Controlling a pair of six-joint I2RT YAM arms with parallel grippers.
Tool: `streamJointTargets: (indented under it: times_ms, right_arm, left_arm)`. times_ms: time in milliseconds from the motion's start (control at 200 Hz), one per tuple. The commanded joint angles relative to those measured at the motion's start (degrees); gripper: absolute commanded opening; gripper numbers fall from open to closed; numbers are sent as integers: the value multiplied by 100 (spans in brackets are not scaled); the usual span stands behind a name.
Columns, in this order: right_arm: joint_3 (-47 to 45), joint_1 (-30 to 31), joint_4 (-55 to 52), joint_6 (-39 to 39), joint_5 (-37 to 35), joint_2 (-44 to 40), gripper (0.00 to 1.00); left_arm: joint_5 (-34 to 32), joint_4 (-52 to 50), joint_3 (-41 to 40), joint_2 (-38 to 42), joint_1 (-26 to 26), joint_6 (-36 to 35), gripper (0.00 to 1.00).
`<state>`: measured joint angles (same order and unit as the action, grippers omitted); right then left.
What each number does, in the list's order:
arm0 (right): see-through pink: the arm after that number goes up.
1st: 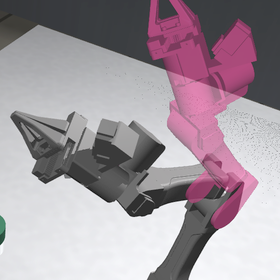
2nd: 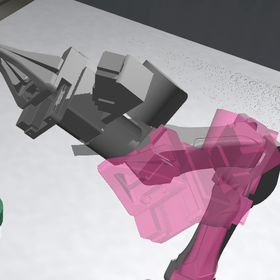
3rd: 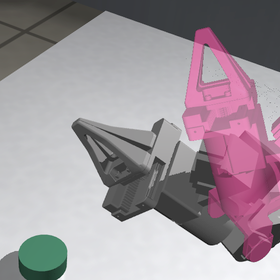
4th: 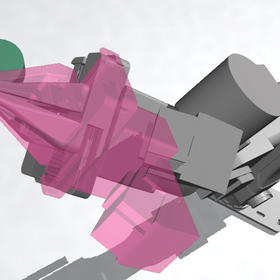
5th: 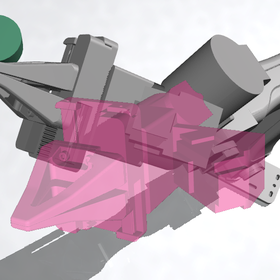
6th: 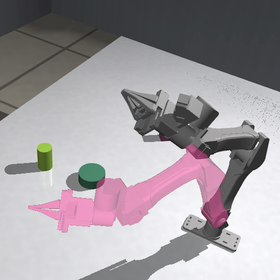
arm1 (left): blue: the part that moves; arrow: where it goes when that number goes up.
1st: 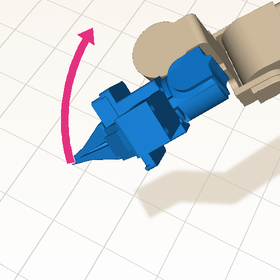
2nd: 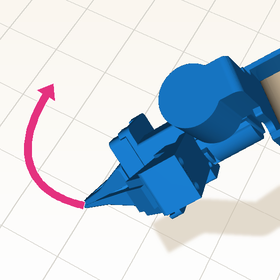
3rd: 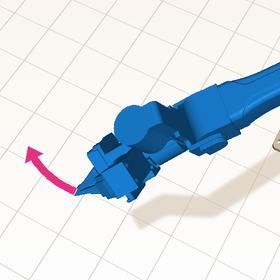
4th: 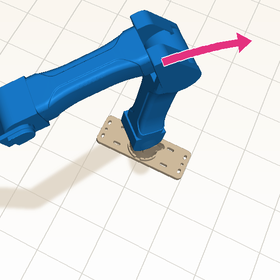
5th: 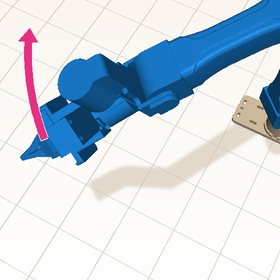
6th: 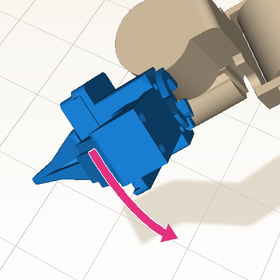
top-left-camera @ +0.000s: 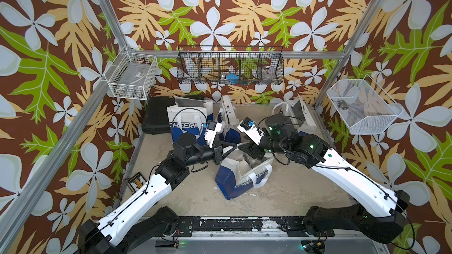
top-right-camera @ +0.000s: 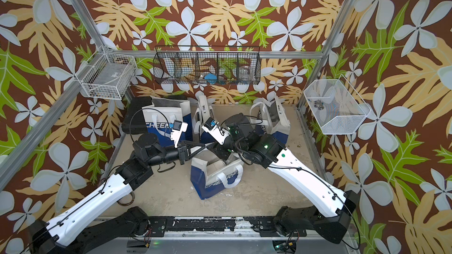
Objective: Open the takeout bag
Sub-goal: Pick up the takeout bag at the center of the board.
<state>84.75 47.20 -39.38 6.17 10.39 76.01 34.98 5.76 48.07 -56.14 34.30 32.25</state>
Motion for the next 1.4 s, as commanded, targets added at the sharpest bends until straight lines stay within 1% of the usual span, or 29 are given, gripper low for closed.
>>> streamJointTargets:
  times_ms: [0, 75, 130, 165, 195, 220, 245, 260, 295, 315, 330, 370, 415, 495, 545, 585, 666, 746, 801, 891, 916, 951, 1006, 1051, 1091, 1176, 1261, 1326, 1396]
  right_arm:
    - [41, 39, -214, 154, -26, 114, 44]
    - [2, 89, -285, 191, 12, 143, 30]
    - [-28, 99, -297, 194, 15, 119, 17]
    - [-48, 105, -315, 196, 24, 117, 13]
    - [-71, 106, -331, 196, 9, 108, 13]
    - [-85, 115, -336, 198, -29, 107, 16]
    - [-96, 121, -334, 192, -104, 90, 23]
    - [-104, 118, -326, 193, -153, 79, 30]
    - [-126, 121, -299, 193, -279, 58, 54]
    - [-130, 119, -287, 196, -344, 40, 63]
    - [-137, 118, -282, 192, -383, 36, 66]
    - [-123, 122, -265, 210, -451, 16, 70]
    - [-100, 122, -236, 225, -559, 24, 71]
    - [-40, 115, -254, 244, -702, 149, 61]
    - [6, 121, -248, 230, -758, 260, 49]
    - [25, 119, -224, 210, -725, 342, 43]
    - [107, 124, -285, 202, -479, 511, 19]
    - [189, 144, -394, 170, -405, 610, 0]
    - [226, 157, -415, 112, -375, 571, 0]
    - [272, 154, -421, -76, -332, 426, 0]
    - [299, 155, -437, -158, -343, 373, 0]
    - [349, 151, -478, -287, -405, 315, 0]
    - [390, 156, -584, -502, -568, 222, 0]
    - [444, 157, -715, -689, -758, 177, 0]
    - [478, 153, -850, -886, -932, 145, 0]
    - [525, 150, -1107, -1244, -1104, 49, 0]
    - [511, 150, -1163, -1567, -941, -221, 0]
    - [490, 154, -1068, -1789, -757, -528, 0]
    - [569, 142, -1066, -2044, -884, -763, 0]
  left_arm:
    - [588, 229, 44, 2, -85, -74, 0]
    - [642, 154, 28, -8, -204, -80, 0]
    - [770, 232, -28, 12, -340, -16, 0]
    - [853, 295, -56, 22, -435, 29, 0]
    - [958, 348, -69, 27, -518, 72, 0]
    - [1050, 402, -79, 25, -588, 112, 0]
    - [1113, 412, -71, 24, -652, 124, 0]
    - [1142, 408, -54, 16, -687, 131, 0]
    - [1210, 397, -33, -10, -757, 141, 0]
    - [1246, 386, -20, -18, -786, 152, 0]
    - [1282, 384, -11, -33, -807, 158, 0]
    - [1353, 390, 15, -50, -836, 171, 0]
    - [1422, 385, 39, -80, -838, 168, 0]
    - [1549, 434, 44, -94, -838, 200, 0]
    - [1562, 441, 44, -83, -838, 174, 0]
    - [1575, 389, 60, -89, -838, 118, 0]
    - [1538, 186, 114, -91, -842, -21, 0]
    - [1348, -11, 191, -82, -917, -89, 0]
    - [1116, -198, 288, -81, -1000, -152, 0]
    - [287, -1030, 731, -139, -1182, -510, 0]
    - [11, -1244, 820, -161, -1260, -601, 7]
    - [-374, -1507, 975, -160, -1338, -693, 24]
    - [-962, -1825, 1173, -165, -1374, -823, 42]
    - [-1246, -1994, 1294, -141, -1374, -890, 52]
    - [-1395, -2114, 1376, -90, -1374, -911, 57]
    - [-1655, -2209, 1411, 107, -1374, -843, 60]
    - [-1861, -2299, 1427, 345, -1374, -790, 61]
    - [-1922, -2412, 1480, 459, -1373, -816, 61]
    - [-1839, -2524, 1556, 523, -1374, -809, 60]
